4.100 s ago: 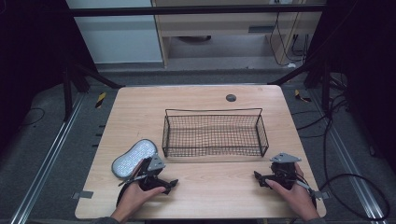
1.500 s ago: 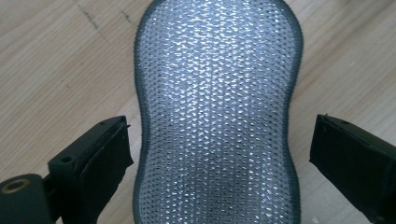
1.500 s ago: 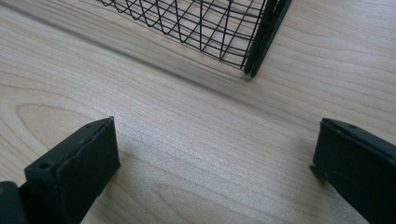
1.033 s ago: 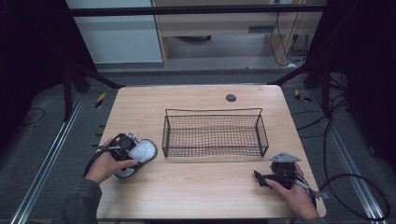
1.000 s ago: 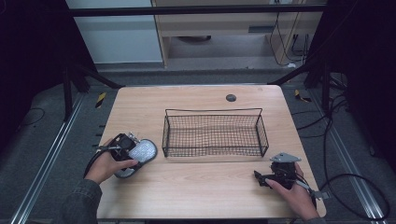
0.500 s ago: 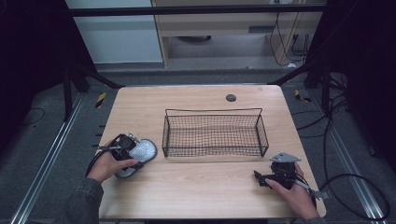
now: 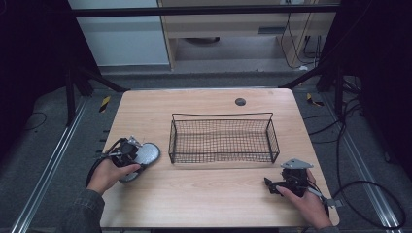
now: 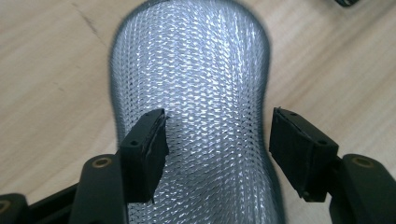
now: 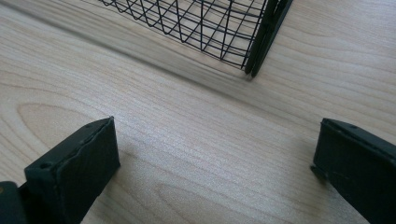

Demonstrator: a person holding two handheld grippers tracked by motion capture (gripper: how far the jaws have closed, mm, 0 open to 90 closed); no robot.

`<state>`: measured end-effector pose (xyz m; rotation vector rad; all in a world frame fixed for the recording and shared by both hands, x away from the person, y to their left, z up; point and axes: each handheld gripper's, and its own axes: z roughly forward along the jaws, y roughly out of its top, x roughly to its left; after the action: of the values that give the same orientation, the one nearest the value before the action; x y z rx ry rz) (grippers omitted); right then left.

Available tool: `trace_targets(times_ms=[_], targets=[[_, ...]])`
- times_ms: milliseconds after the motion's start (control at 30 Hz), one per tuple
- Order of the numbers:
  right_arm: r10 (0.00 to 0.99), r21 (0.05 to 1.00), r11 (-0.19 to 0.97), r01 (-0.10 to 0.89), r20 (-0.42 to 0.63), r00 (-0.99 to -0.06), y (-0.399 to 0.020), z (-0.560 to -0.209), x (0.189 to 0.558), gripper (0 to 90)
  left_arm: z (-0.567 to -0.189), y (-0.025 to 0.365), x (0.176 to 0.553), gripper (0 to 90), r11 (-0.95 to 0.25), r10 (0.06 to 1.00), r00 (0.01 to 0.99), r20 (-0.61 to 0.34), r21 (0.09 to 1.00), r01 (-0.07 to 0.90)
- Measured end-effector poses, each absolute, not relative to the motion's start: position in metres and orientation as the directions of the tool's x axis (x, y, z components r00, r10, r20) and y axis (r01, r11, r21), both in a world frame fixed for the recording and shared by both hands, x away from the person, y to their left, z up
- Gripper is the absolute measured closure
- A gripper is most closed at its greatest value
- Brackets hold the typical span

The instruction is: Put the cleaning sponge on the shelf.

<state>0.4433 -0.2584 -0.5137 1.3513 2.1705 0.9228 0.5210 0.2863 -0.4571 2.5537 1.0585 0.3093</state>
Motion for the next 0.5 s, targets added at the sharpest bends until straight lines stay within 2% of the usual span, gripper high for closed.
trace_targets(times_ms=[133,400,500], targets=[[0.898,0.722,0.307,0.619,-0.006,-0.439,-0.2584,-0.5137,0.4433,0.4,-0.4579,0.2884,0.5215,30.9,-0.638,0.728,0.684,0.048,0.414,0.65],[0.898,0.722,0.307,0.62,-0.005,-0.439,-0.2584,-0.5137,0.4433,0.4,-0.4605,0.2923,0.5263,8.5,-0.628,0.748,0.657,0.094,0.42,0.655],[0.898,0.723,0.307,0.619,-0.004,-0.44,-0.2584,-0.5138,0.4434,0.4,-0.4652,0.2931,0.5311,3.6,-0.604,0.77,0.632,0.087,0.416,0.68]])
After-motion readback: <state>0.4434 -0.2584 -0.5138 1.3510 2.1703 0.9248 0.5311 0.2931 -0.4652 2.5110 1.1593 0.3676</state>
